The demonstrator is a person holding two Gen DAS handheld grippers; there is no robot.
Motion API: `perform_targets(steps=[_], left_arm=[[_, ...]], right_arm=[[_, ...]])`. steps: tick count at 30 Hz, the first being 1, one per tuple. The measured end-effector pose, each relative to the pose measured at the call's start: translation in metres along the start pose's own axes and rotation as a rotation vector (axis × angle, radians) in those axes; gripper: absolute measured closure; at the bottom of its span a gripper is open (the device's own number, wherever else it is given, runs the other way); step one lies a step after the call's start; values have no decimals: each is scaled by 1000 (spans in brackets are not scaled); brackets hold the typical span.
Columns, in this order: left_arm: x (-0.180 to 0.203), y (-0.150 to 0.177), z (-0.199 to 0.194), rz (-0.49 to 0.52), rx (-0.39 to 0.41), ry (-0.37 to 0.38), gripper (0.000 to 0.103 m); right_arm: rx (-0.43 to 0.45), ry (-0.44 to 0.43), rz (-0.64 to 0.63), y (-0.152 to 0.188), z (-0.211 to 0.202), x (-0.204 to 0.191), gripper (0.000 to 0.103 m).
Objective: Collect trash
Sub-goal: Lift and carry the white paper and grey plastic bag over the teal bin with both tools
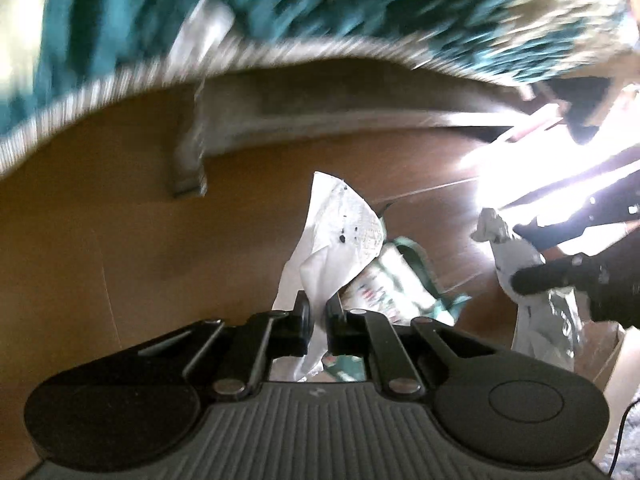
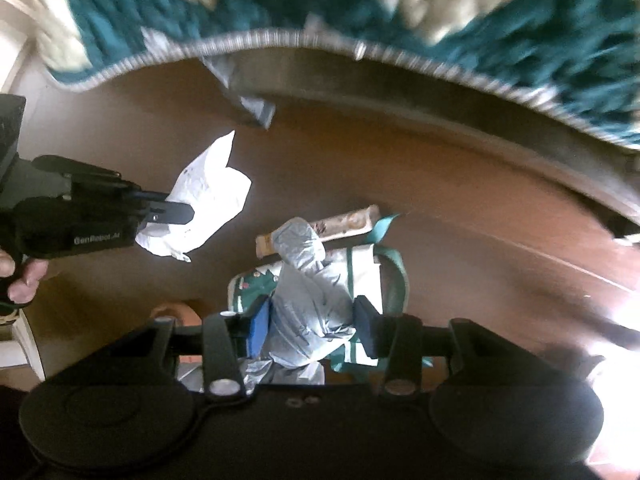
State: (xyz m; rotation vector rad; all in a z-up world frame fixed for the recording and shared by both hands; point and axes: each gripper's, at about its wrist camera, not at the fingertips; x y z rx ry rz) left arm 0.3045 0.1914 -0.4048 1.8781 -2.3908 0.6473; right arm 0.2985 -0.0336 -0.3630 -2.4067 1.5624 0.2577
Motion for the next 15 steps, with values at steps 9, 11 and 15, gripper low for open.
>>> perform_targets(steps=[9, 11, 15], left_arm=[[93, -52, -96, 288, 173, 9, 95], [113, -61, -120, 337, 209, 6, 95], [155, -76, -162, 378, 282, -8, 95]], right_arm=[[199, 26, 64, 20, -127, 6, 59], [248, 36, 71, 27, -153, 11, 59], [352, 63, 86, 44, -210, 18, 59]])
Point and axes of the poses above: each gripper's, at about its wrist camera, not at the fingertips, and z roughly the way its jaws point, x to its right, y to its underside, and after that the axes turned 2 degrees about -y, right-handed
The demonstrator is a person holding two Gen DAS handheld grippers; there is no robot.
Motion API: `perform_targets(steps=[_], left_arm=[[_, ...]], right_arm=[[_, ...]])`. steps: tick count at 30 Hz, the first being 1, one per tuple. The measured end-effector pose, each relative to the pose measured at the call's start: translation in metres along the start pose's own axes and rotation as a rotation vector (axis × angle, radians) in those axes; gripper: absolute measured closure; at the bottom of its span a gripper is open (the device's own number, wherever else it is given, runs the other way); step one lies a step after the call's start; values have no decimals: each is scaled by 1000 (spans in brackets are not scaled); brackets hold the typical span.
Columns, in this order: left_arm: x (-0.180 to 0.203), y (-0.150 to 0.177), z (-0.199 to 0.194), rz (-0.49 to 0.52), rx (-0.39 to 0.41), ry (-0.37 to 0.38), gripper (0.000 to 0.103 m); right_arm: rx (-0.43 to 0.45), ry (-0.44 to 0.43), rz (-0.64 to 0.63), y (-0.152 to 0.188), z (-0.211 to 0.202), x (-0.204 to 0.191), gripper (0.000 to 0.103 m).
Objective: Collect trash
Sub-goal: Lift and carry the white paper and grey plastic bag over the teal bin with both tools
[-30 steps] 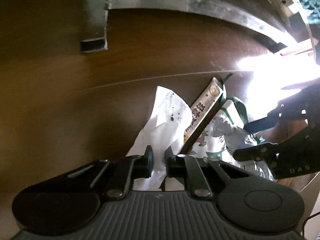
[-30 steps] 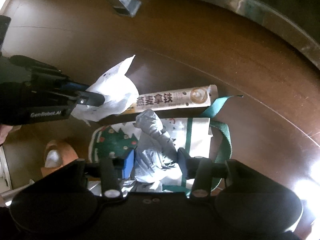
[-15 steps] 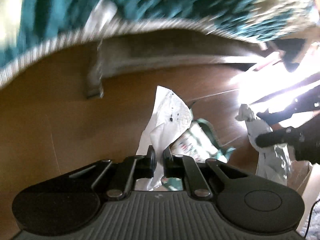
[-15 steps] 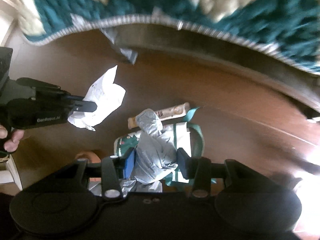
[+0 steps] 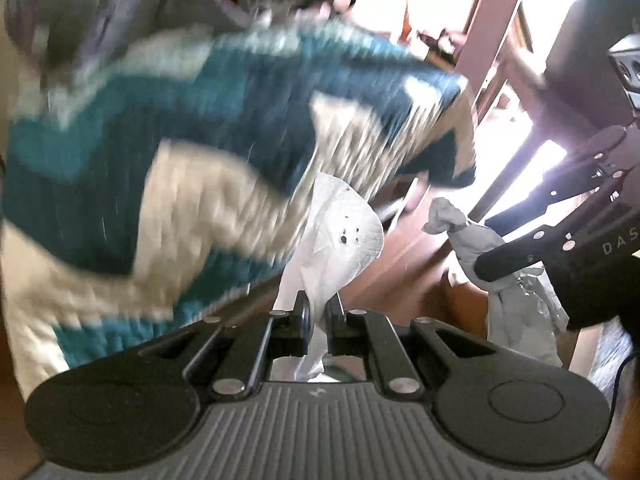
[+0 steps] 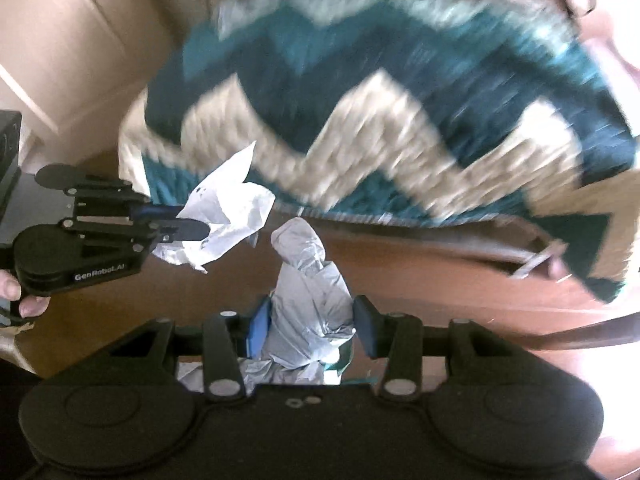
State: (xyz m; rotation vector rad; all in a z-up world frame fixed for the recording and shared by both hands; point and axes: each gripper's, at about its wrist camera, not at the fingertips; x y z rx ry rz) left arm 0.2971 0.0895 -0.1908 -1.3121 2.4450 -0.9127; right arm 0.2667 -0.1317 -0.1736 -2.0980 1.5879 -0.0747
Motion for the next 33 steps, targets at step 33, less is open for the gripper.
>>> perform_targets(steps=[33], left_arm=[[360, -260, -193, 165, 348, -94, 95]], right_arm=[[821, 339, 76, 64, -447, 128, 59]])
Point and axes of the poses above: each gripper's, at about its wrist camera, not at the fingertips, and z roughly the way its jaws point, x to its right, y to its underside, and after that the axes turned 2 degrees about -y, right-handed
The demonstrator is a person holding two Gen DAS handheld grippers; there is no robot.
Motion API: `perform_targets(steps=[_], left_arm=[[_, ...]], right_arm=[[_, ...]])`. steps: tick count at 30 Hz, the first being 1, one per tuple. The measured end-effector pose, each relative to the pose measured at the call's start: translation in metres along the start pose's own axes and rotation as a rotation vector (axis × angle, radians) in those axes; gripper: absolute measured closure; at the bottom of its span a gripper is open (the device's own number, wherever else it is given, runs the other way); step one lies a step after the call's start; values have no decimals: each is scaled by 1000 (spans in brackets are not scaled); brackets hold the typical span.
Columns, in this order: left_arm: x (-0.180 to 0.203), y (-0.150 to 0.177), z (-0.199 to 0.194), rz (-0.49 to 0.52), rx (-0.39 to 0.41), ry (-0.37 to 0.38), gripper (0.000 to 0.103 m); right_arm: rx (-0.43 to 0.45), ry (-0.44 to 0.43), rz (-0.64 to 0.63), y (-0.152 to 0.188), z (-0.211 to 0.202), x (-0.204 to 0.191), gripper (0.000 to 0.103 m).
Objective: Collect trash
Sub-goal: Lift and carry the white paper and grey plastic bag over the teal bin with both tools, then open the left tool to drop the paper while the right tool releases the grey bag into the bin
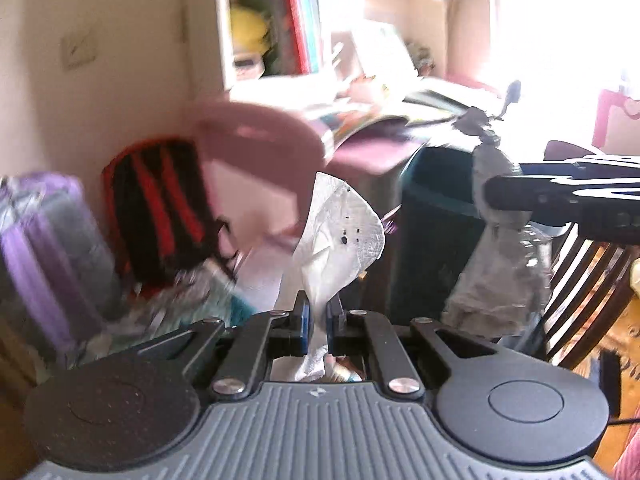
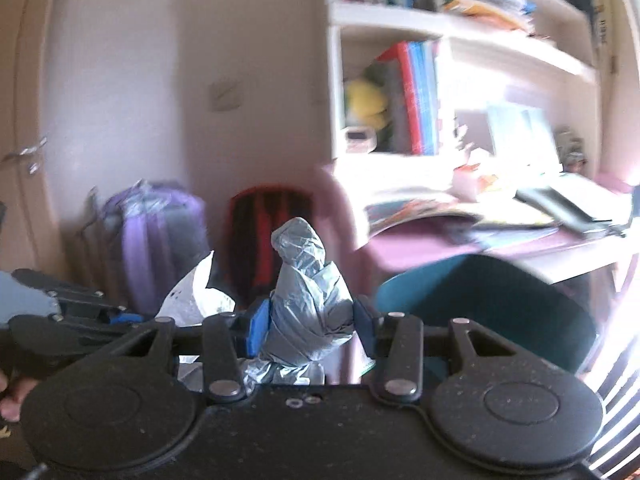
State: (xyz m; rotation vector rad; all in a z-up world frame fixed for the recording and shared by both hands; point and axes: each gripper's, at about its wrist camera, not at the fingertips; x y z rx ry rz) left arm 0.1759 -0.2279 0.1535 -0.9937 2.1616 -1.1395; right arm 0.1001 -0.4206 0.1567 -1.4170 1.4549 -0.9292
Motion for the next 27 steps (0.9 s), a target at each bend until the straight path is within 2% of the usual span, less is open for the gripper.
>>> perform_targets(steps=[5, 10, 13, 19, 25, 27], left_arm=[[41, -48, 10, 19, 56, 36, 95], [75, -90, 32, 16, 74, 59, 95], [91, -108, 54, -16, 52, 115, 95], [133, -127, 101, -27, -1, 173, 95], [157, -128, 151, -61, -86, 219, 95], [163, -125, 163, -54, -110, 210, 95]], right_arm=[[50, 112, 13, -18, -4, 44, 59], [32, 215, 24, -20, 3, 87, 59], [11, 260, 36, -17, 10, 110, 59], [-61, 293, 69, 1, 33, 145, 59], [-154, 293, 62, 20, 55, 157, 59], [-183, 290, 57, 25, 59, 157, 59]])
Point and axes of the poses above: each gripper's, at about its wrist camera, not at the fingertips, and z roughly the way its jaws point, x to its right, y to its underside, and after that the axes turned 2 degrees about -y, right-handed
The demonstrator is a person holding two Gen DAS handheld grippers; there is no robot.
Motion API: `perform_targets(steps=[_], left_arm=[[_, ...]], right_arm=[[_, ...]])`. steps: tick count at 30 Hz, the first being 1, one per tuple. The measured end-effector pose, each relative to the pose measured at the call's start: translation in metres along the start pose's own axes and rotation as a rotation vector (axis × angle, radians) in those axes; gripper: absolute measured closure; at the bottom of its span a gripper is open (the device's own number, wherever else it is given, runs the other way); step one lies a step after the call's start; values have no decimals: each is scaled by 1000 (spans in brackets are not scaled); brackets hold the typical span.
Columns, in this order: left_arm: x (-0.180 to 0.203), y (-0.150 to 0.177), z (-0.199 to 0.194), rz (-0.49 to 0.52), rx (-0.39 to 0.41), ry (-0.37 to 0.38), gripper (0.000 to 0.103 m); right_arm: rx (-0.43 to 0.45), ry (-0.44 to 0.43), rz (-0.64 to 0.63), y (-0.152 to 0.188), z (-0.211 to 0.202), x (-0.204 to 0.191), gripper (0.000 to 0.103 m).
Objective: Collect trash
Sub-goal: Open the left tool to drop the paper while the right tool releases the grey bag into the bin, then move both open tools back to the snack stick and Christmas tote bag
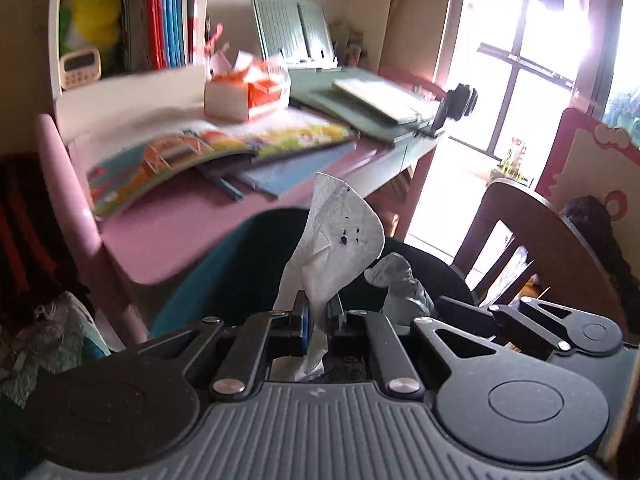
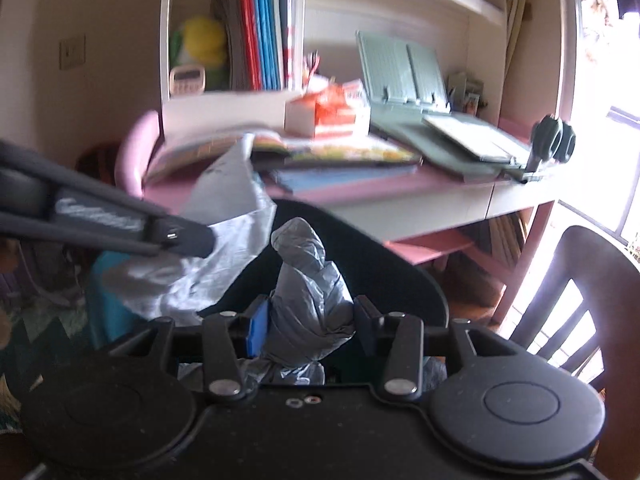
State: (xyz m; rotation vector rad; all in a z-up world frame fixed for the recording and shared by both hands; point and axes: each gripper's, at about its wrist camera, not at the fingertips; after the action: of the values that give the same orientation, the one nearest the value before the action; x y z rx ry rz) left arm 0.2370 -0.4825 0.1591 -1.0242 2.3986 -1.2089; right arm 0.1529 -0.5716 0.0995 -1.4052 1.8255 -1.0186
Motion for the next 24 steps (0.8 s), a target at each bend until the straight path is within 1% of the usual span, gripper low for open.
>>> perform_targets(steps=[6, 13, 16, 18, 24], left_arm=[[-1, 8, 32, -19, -68, -6, 95], [0, 13, 48, -24, -122, -11, 94], [0, 15, 50, -29, -132, -12, 84], [0, 17, 48, -28, -130, -11, 72], [-3, 19, 30, -39, -107, 7, 71]], right_arm=[[-76, -19, -2, 6, 15, 3, 59], [-111, -48, -21, 7, 21, 1, 55], [-124, -59, -25, 6, 22, 0, 55], [-127, -58, -32, 6, 22, 0, 54], [-122, -52, -53, 5, 11, -5, 50]])
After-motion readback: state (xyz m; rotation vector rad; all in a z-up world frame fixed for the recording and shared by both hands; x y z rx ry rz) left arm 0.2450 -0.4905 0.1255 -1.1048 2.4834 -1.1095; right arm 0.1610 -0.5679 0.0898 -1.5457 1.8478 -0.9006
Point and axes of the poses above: each gripper's, at about its wrist camera, not at the fingertips, and z roughly the way its jaws point, x to its right, y to its underside, and after that the axes turned 2 degrees about -y, right-handed
